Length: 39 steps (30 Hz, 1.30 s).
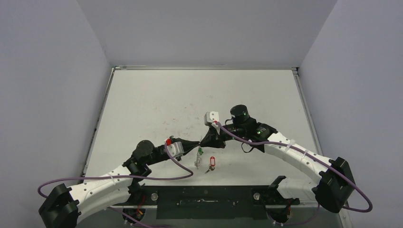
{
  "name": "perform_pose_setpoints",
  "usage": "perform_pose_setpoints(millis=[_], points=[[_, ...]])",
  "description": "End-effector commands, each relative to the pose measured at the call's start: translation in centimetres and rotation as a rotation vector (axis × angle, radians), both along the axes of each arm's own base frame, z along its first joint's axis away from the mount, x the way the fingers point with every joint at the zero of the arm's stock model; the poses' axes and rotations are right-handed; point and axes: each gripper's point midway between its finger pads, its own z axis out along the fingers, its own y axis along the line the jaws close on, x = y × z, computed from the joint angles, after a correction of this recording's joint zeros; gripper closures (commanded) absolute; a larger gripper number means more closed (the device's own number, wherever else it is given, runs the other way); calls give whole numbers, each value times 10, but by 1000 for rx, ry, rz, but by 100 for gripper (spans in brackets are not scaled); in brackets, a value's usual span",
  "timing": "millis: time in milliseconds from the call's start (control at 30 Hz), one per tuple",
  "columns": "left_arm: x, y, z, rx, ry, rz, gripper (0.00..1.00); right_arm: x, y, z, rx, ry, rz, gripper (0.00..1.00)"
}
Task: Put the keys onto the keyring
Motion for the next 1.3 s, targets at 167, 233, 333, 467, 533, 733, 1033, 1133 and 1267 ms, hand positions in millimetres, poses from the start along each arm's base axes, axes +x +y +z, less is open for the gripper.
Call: perform_pose_setpoints(millis=[167,233,333,467,533,733,1033,1133,1267], points=[[-1,4,39,-97,-88,11,95,10,-7,1,-99,-54,-24,100],[-1,7,38,-83,-90,23,84,13,-11,1,-141,-52,-37,100],[-1,12,38,-68,-96,42,75,14,-16,1,-197,-44,-48,100],[-2,18,35,-31,-93,59,71,16,-20,3,-261,-49,-63,100],[-1,20,34,-10,-89,67,69,18,-22,4,-309,-55,-76,100],[3,19,25,75,-59,70,64,15,-26,-1,-506,-82,-80,100],[7,1,15,111,-42,21,60,9,-12,5,-571,-86,-46,100],[6,-5,11,123,-30,-10,61,9,-10,6,-575,-91,-43,100],[5,-10,8,120,-16,-31,61,7,-7,5,-576,-92,-37,100]])
